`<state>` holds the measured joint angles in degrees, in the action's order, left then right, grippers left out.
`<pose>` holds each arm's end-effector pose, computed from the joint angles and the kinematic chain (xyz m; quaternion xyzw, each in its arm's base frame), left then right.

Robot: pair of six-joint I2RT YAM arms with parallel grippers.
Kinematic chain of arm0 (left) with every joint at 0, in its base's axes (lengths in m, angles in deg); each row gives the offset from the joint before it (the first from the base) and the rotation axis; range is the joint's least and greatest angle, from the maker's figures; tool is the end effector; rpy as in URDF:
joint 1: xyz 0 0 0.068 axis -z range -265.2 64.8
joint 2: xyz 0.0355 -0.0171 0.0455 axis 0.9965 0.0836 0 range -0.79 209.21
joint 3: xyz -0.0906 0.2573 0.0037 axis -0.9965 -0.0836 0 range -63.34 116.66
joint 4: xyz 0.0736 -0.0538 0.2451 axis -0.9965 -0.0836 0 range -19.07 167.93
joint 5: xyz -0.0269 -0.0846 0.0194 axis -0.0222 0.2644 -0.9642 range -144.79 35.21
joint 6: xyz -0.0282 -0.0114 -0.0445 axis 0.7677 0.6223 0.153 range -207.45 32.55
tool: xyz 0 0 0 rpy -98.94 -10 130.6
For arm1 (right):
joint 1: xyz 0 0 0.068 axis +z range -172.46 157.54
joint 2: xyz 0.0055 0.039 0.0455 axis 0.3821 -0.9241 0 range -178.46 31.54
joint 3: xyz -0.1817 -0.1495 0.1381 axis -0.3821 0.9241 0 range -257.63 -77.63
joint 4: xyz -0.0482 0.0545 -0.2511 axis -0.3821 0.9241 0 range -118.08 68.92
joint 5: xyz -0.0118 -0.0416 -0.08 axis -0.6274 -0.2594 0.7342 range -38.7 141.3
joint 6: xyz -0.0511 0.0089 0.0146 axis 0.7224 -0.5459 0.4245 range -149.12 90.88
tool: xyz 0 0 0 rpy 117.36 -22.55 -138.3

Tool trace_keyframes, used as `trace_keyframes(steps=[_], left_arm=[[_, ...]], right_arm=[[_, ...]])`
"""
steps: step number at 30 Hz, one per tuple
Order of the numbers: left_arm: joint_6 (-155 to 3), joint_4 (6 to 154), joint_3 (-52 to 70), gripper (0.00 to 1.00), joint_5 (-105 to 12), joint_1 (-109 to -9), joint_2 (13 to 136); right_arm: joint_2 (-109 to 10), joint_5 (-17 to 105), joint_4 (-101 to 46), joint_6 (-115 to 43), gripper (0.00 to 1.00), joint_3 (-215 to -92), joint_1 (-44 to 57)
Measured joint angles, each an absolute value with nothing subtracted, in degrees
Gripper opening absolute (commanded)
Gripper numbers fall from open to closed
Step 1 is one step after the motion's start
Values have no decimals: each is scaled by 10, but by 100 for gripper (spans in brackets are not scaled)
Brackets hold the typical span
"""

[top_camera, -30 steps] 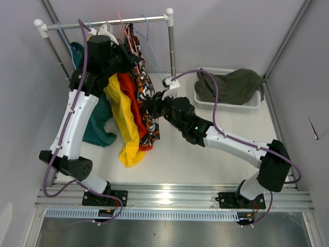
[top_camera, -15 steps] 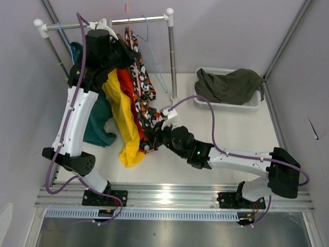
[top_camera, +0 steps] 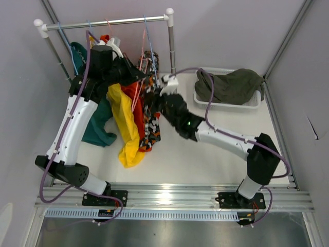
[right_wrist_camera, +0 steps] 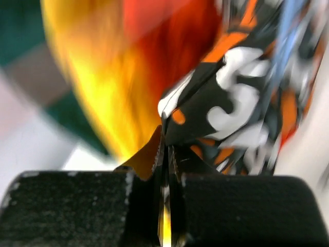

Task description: Remove the shorts from the hanger

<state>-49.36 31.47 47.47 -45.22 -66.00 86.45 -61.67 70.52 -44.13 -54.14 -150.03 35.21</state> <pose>0.2893 -0.1069 0.4877 -0.0908 0.8268 -0.3250 0.4501 0.2196 0.3252 0.3374 -0.0955 0.7280 0.3489 0.5824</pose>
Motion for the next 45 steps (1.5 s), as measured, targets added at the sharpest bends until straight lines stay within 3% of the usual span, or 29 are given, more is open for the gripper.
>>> trace_keyframes(steps=[5, 10, 19, 24, 28, 36, 41, 45], left_arm=[[-479, 311, 421, 0, -392, -660, 812], [-485, 301, 452, 0, -398, -663, 792], [-489, 305, 565, 0, -440, -670, 869], [-489, 317, 653, 0, -462, -684, 965], [-483, 333, 671, 0, -473, -692, 1011], [-474, 353, 640, 0, -470, -696, 1037], [-474, 384, 597, 0, -469, -696, 1024], [-474, 404, 564, 0, -469, -696, 1006]], right_arm=[[-686, 684, -424, -543, 0, -1652, 252], [-651, 673, -419, -567, 0, -1595, 241], [-374, 754, -289, -620, 0, -1295, 352], [-190, 834, -223, -592, 0, -1281, 327], [-144, 857, -227, -527, 0, -1339, 231], [-310, 745, -287, -469, 0, -1592, -49], [-487, 666, -294, -500, 0, -1792, -152], [-632, 612, -292, -526, 0, -1972, -180]])
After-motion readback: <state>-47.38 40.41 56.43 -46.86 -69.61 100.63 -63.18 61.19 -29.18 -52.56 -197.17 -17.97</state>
